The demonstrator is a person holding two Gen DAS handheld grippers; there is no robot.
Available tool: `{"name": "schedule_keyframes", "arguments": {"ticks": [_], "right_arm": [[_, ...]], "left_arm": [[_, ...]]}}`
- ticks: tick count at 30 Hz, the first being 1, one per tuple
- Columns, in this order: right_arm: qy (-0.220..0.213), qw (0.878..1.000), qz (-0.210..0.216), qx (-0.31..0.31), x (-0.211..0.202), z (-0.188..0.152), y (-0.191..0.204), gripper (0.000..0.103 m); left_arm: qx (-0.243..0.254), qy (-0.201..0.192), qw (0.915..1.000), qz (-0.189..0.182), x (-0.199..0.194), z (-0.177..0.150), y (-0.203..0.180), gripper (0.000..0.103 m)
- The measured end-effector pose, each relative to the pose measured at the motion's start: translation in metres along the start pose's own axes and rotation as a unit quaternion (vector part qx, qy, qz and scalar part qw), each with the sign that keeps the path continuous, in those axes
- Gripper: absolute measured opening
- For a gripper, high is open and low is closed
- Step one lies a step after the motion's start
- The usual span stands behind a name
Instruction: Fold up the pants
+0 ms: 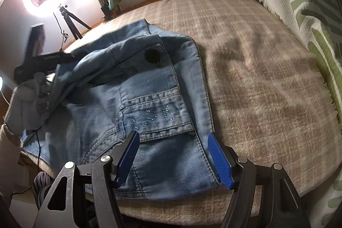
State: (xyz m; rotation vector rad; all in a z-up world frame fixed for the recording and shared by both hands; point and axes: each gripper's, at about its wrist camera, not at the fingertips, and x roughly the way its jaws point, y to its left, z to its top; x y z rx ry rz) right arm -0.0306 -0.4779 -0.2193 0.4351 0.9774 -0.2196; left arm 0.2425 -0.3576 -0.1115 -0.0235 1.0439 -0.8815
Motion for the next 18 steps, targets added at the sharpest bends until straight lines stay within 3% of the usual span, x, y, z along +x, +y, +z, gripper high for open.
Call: {"name": "schedule_keyframes", "arguments": {"ticks": [6, 12, 14, 18], "right_arm": [[-0.035, 0.998, 0.031, 0.032, -0.022, 0.007, -0.005, 0.069], [-0.087, 0.99, 0.099, 0.055, -0.051, 0.051, 0.011, 0.07], [-0.08, 0.988, 0.123, 0.048, -0.049, 0.07, 0.027, 0.079], [-0.06, 0.99, 0.124, 0.039, -0.032, 0.1, 0.065, 0.079]], "left_arm": [[0.083, -0.036, 0.9954, -0.029, -0.047, -0.022, -0.037, 0.007], [0.17, -0.037, 0.9837, -0.046, -0.067, -0.057, -0.075, 0.007], [0.201, -0.027, 0.9782, -0.046, -0.067, -0.071, -0.086, 0.007], [0.251, -0.009, 0.9673, -0.036, -0.062, -0.099, -0.099, 0.007]]}}
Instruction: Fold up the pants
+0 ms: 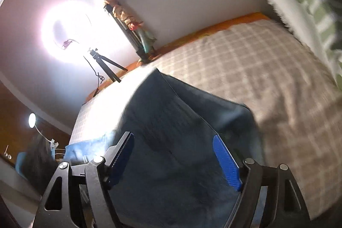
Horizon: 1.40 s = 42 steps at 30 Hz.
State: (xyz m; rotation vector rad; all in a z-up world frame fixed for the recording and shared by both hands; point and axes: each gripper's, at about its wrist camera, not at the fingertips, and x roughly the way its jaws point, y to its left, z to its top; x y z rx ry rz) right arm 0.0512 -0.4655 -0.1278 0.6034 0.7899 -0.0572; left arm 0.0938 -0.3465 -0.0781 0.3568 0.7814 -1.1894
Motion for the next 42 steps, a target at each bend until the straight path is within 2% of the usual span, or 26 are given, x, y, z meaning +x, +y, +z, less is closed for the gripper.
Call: {"name": "schedule_keyframes", "arguments": {"ticks": [5, 6, 8, 9, 10, 11, 13, 15, 17, 20, 23, 27, 32, 35, 37, 39, 40, 41, 42], "right_arm": [[0.042, 0.999, -0.015, -0.013, 0.035, 0.015, 0.034, 0.079], [0.048, 0.998, -0.025, -0.02, 0.041, 0.017, 0.039, 0.079], [0.061, 0.995, -0.075, -0.034, 0.056, 0.018, 0.045, 0.076], [0.065, 0.993, -0.094, -0.039, 0.061, 0.017, 0.046, 0.069], [0.073, 0.991, -0.107, -0.04, 0.067, 0.016, 0.044, 0.044], [0.08, 0.991, -0.105, -0.033, 0.068, 0.015, 0.04, 0.022], [0.068, 0.994, -0.081, -0.01, 0.059, 0.009, 0.027, 0.016], [0.048, 0.996, -0.071, -0.006, 0.041, -0.001, 0.018, 0.011], [0.025, 0.998, -0.061, -0.002, 0.018, -0.014, 0.007, 0.01], [-0.018, 0.999, -0.041, 0.017, -0.017, -0.034, -0.014, 0.01], [-0.051, 0.997, -0.021, 0.051, -0.041, -0.06, -0.035, 0.009], [-0.079, 0.993, -0.034, 0.085, -0.053, -0.101, -0.064, 0.008], [-0.04, 0.986, -0.074, 0.145, -0.033, -0.143, -0.115, 0.006], [-0.033, 0.983, -0.061, 0.173, -0.028, -0.149, -0.125, 0.004], [-0.041, 0.984, -0.071, 0.157, -0.034, -0.142, -0.12, 0.004], [-0.021, 0.987, -0.088, 0.132, -0.034, -0.137, -0.115, 0.005], [0.003, 0.988, -0.103, 0.116, -0.032, -0.133, -0.113, 0.011], [0.016, 0.988, -0.112, 0.104, -0.032, -0.131, -0.113, 0.026], [0.022, 0.989, -0.115, 0.092, -0.034, -0.128, -0.113, 0.034]], "left_arm": [[0.011, 0.016, 0.9998, -0.005, 0.009, -0.009, -0.009, 0.007], [0.016, 0.017, 0.9997, -0.005, 0.01, -0.01, -0.011, 0.007], [0.017, 0.018, 0.9997, -0.009, 0.012, -0.01, -0.012, 0.007], [0.016, 0.018, 0.9997, -0.011, 0.011, -0.012, -0.012, 0.007], [0.014, 0.018, 0.9997, -0.012, 0.009, -0.013, -0.012, 0.007], [0.011, 0.019, 0.9997, -0.014, 0.008, -0.014, -0.011, 0.008], [0.004, 0.019, 0.9997, -0.018, 0.002, -0.013, -0.003, 0.01], [-0.003, 0.009, 0.9997, -0.021, -0.015, -0.018, 0.005, 0.016], [-0.014, 0.001, 0.9996, -0.023, -0.033, -0.025, 0.016, 0.031], [-0.044, -0.01, 0.999, -0.006, -0.065, -0.04, 0.043, 0.033], [-0.08, -0.012, 0.9963, 0.03, -0.092, -0.061, 0.074, 0.033], [-0.132, 0.01, 0.9886, 0.072, -0.106, -0.1, 0.114, 0.032], [-0.16, 0.043, 0.9823, 0.086, -0.102, -0.136, 0.121, 0.032], [-0.168, 0.062, 0.9788, 0.1, -0.1, -0.157, 0.118, 0.033], [-0.169, 0.07, 0.978, 0.1, -0.098, -0.164, 0.119, 0.033], [-0.165, 0.073, 0.9784, 0.101, -0.1, -0.17, 0.115, 0.032], [-0.163, 0.071, 0.9789, 0.102, -0.1, -0.171, 0.115, 0.032], [-0.164, 0.07, 0.9789, 0.101, -0.101, -0.172, 0.115, 0.032], [-0.167, 0.068, 0.9786, 0.099, -0.101, -0.173, 0.116, 0.032]]}}
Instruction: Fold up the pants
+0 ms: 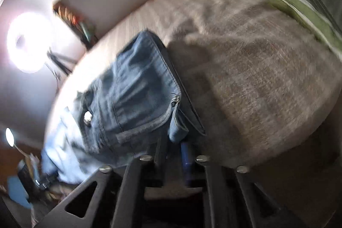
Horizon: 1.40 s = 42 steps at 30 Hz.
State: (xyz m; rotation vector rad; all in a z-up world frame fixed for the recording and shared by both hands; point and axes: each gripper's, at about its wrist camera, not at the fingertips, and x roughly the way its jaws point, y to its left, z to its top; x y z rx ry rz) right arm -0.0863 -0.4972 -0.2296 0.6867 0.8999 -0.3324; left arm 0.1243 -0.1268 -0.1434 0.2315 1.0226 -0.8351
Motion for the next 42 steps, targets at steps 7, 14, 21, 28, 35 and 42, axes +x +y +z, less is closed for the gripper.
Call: {"name": "schedule_keyframes", "arguments": {"ticks": [7, 14, 21, 28, 35, 42], "right_arm": [[-0.056, 0.996, 0.038, -0.058, -0.03, 0.06, -0.002, 0.071], [-0.014, 0.992, 0.074, -0.1, 0.043, 0.136, 0.013, 0.079], [0.025, 0.985, 0.132, -0.107, 0.097, 0.149, 0.015, 0.085], [0.048, 0.977, 0.161, -0.128, 0.099, 0.133, 0.031, 0.032], [-0.077, 0.98, 0.087, -0.162, 0.027, 0.111, 0.051, 0.011], [-0.04, 0.988, 0.003, -0.151, 0.076, 0.11, 0.046, 0.027]], "left_arm": [[-0.001, -0.005, 1.0, 0.003, 0.002, 0.0, 0.002, 0.032], [-0.01, -0.008, 0.9999, 0.01, 0.003, 0.0, 0.002, 0.032], [-0.013, -0.008, 0.9997, 0.019, 0.006, 0.003, 0.001, 0.032], [-0.011, -0.005, 0.9996, 0.025, 0.007, 0.005, -0.001, 0.032], [-0.008, -0.007, 0.9995, 0.028, 0.006, 0.005, -0.001, 0.032], [0.005, -0.009, 0.9993, 0.036, 0.004, 0.0, -0.004, 0.032]]}}
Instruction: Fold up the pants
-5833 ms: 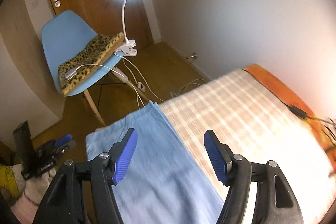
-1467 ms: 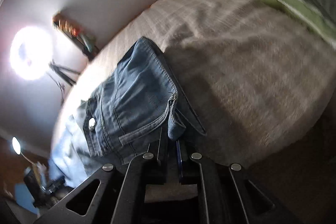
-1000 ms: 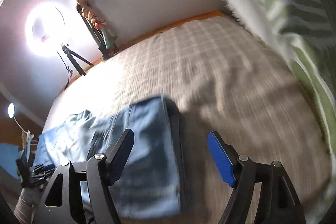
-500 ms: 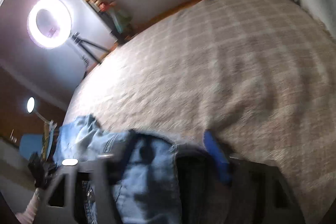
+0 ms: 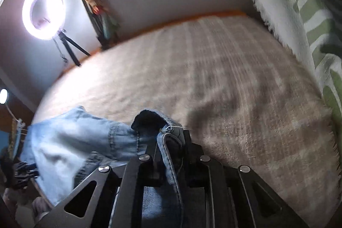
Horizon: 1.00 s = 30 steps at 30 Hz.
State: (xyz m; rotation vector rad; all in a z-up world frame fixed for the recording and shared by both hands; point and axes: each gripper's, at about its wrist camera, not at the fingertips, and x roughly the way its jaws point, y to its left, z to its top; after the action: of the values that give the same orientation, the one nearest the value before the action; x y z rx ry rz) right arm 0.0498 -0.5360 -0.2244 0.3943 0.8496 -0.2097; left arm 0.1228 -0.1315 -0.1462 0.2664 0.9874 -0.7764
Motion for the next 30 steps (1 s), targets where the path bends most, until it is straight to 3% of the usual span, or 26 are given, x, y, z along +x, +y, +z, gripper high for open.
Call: {"name": "schedule_keyframes", "arguments": {"ticks": [1, 4, 7, 8, 11, 17, 22, 28, 30], "right_arm": [[0.002, 1.0, -0.009, 0.001, -0.001, 0.002, -0.001, 0.035], [-0.009, 1.0, -0.025, 0.003, -0.019, 0.003, 0.002, 0.04], [-0.025, 0.999, -0.023, -0.01, -0.052, -0.009, 0.004, 0.062], [-0.031, 0.999, -0.024, -0.014, -0.064, -0.016, 0.004, 0.064], [-0.036, 0.999, -0.008, -0.023, -0.089, -0.046, 0.011, 0.064], [-0.009, 0.996, 0.033, -0.087, -0.098, -0.082, 0.053, 0.063], [0.008, 0.988, 0.061, -0.141, -0.093, -0.09, 0.089, 0.063], [0.036, 0.985, 0.046, -0.161, -0.071, -0.098, 0.104, 0.059], [0.045, 0.986, 0.034, -0.159, -0.063, -0.1, 0.099, 0.056]], "left_arm": [[0.002, 0.002, 1.0, 0.001, -0.002, -0.002, 0.0, 0.032], [-0.006, 0.003, 1.0, 0.003, -0.009, -0.01, 0.003, 0.032], [-0.029, 0.0, 0.9995, 0.014, -0.021, -0.017, 0.011, 0.032], [-0.032, -0.004, 0.9993, 0.019, -0.025, -0.019, 0.013, 0.032], [-0.047, -0.018, 0.9982, 0.032, -0.04, -0.027, 0.021, 0.032], [-0.045, -0.029, 0.9974, 0.047, -0.054, -0.03, 0.028, 0.033], [0.036, -0.002, 0.9959, 0.083, -0.049, -0.039, 0.01, 0.035], [0.069, 0.018, 0.9884, 0.134, -0.034, -0.038, 0.023, 0.035], [0.1, 0.022, 0.9853, 0.137, -0.029, -0.038, 0.019, 0.028]]}}
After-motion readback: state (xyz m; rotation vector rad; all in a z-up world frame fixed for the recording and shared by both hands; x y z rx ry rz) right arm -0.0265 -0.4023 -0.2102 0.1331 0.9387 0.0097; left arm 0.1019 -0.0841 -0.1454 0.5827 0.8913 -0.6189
